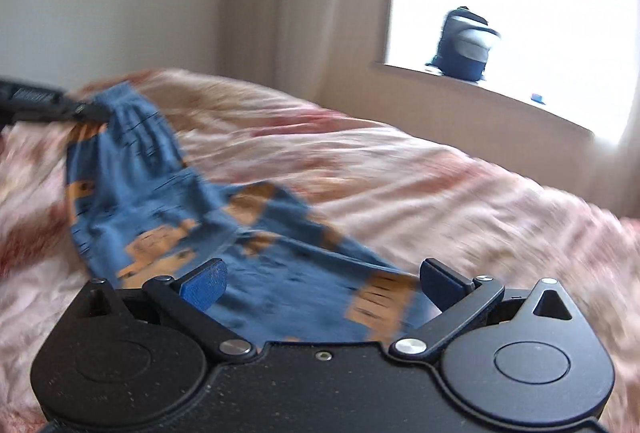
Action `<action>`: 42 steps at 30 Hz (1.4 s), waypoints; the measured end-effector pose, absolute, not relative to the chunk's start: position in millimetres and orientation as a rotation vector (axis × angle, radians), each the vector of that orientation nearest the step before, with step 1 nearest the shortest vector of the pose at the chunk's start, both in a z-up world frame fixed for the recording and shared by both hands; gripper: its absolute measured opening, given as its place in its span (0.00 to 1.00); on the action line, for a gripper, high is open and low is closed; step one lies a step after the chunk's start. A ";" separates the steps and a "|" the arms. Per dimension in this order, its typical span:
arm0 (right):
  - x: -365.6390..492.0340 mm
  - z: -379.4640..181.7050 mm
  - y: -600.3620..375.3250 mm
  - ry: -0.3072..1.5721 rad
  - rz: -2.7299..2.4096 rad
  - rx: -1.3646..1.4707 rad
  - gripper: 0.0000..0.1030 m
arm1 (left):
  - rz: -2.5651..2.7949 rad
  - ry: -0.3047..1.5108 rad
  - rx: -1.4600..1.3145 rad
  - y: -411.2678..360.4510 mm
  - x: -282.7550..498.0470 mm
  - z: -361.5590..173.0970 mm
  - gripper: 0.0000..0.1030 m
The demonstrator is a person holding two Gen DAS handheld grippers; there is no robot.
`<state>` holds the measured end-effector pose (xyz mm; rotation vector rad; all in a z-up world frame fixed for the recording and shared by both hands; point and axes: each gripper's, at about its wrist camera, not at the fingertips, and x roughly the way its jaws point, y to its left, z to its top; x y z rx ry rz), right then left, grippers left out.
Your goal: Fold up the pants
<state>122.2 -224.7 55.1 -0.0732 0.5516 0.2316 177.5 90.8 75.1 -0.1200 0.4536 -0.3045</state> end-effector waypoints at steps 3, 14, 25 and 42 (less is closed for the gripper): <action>121.8 59.2 -259.4 0.538 0.226 0.017 0.99 | -0.374 0.441 -0.031 48.4 169.6 81.0 0.19; 123.4 50.2 -328.3 0.521 0.224 0.203 0.99 | -0.559 0.515 0.270 -81.1 141.2 37.8 0.19; 151.7 12.7 -343.3 0.621 0.448 0.446 0.96 | -0.546 0.565 0.492 -126.8 118.6 -22.5 0.20; 179.3 0.2 -306.2 0.690 0.529 0.406 0.57 | -0.513 0.534 0.566 -138.9 106.1 -26.9 0.23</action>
